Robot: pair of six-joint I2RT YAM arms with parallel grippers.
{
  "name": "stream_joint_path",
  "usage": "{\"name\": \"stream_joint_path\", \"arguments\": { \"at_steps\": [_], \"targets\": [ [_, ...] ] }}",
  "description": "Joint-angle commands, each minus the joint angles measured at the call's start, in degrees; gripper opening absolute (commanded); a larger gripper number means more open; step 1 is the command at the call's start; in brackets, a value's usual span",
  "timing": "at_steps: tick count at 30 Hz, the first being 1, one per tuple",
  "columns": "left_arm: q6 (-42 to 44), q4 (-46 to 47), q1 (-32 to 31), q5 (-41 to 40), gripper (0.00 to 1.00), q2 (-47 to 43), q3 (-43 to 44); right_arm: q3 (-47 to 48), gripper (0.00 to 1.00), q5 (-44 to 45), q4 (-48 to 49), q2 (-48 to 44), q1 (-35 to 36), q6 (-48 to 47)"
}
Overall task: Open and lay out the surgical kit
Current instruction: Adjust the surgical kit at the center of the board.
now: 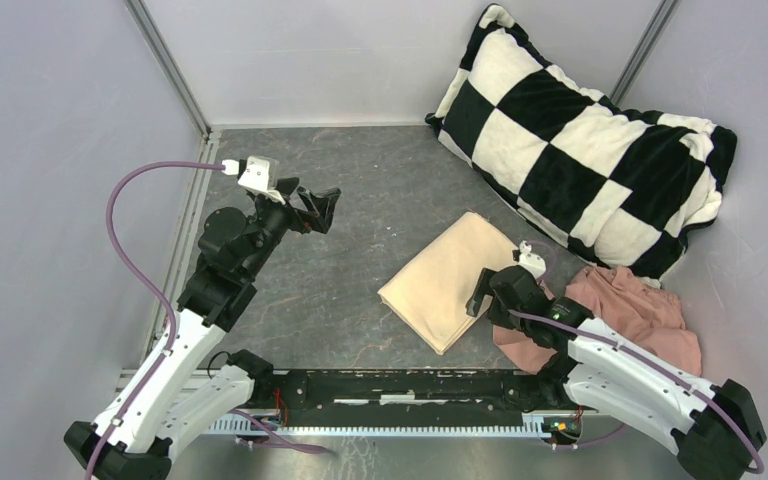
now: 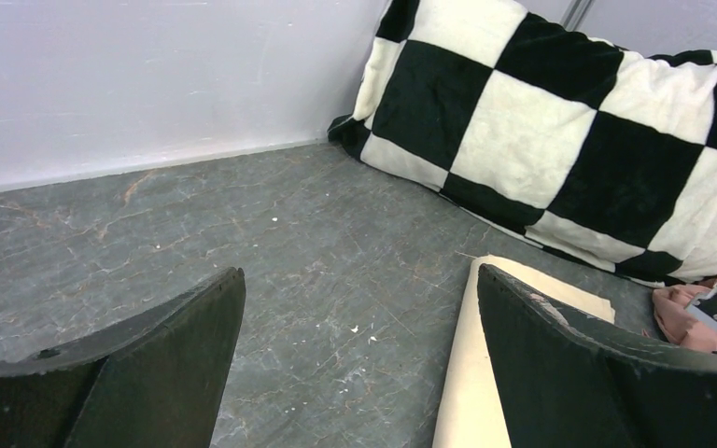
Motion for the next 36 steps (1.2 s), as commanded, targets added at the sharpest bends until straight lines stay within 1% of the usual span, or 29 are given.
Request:
{"name": "stream_joint_path", "arguments": {
  "at_steps": [1, 5, 11, 16, 19, 22, 24, 27, 29, 30, 32, 34, 36],
  "targets": [
    [-2.4, 3.4, -0.6, -0.4, 1.0, -0.3, 0.3, -1.8, 0.98, -2.7, 6.9, 1.8, -0.3, 11.2],
    [-2.5, 3.5, -0.8, -0.8, 1.0, -0.2, 0.2, -3.3, 0.98, -3.2, 11.4, 2.4, -0.9, 14.2],
    [-2.5, 3.3, -1.0, -0.8, 1.0, 0.5, 0.4, -3.8, 0.98, -2.2, 14.4, 3.8, -1.8, 16.0],
    [-2.4, 3.1, -1.0, -1.2, 1.0, 0.5, 0.4, -6.0, 0.96, -0.7, 17.1, 5.3, -3.7, 17.5],
    [-2.4, 3.1, -1.0, -1.3, 1.0, 0.6, 0.4, -6.3, 0.97, 0.4, 20.5, 7.0, -5.1, 15.4],
    [-2.5, 3.0, -1.1, -1.2, 1.0, 1.0, 0.5, -6.2, 0.96, -0.6, 27.1, 10.0, -6.9, 10.4],
    [-2.5, 3.0, -1.1, -1.1, 1.0, 1.1, 0.5, -4.7, 0.95, -1.2, 29.6, 13.4, -8.1, 5.8],
    [-2.4, 2.9, -1.1, -1.3, 1.0, 1.4, 0.5, 1.0, 0.95, 1.3, 30.4, 19.8, -8.2, -4.2],
    [-2.3, 2.8, -1.1, -1.5, 1.0, 1.6, 0.4, 5.2, 0.97, 1.0, 31.5, 24.4, -8.2, -12.6],
    [-2.3, 2.9, -1.1, -1.6, 1.0, 1.7, 0.4, 6.8, 0.97, -0.3, 32.8, 26.9, -8.2, -16.2],
    [-2.2, 2.9, -1.1, -1.7, 1.0, 2.1, 0.4, 10.2, 0.98, -6.9, 36.9, 31.5, -8.2, -25.7],
    [-2.3, 2.8, -1.1, -1.8, 1.0, 2.6, 0.3, 13.0, 0.98, -14.4, 39.9, 35.7, -8.2, -32.3],
    [-2.4, 2.8, -1.1, -1.7, 1.0, 3.4, 0.2, 16.4, 0.98, -21.7, 41.3, 40.6, -8.2, -36.8]
  ]
}}
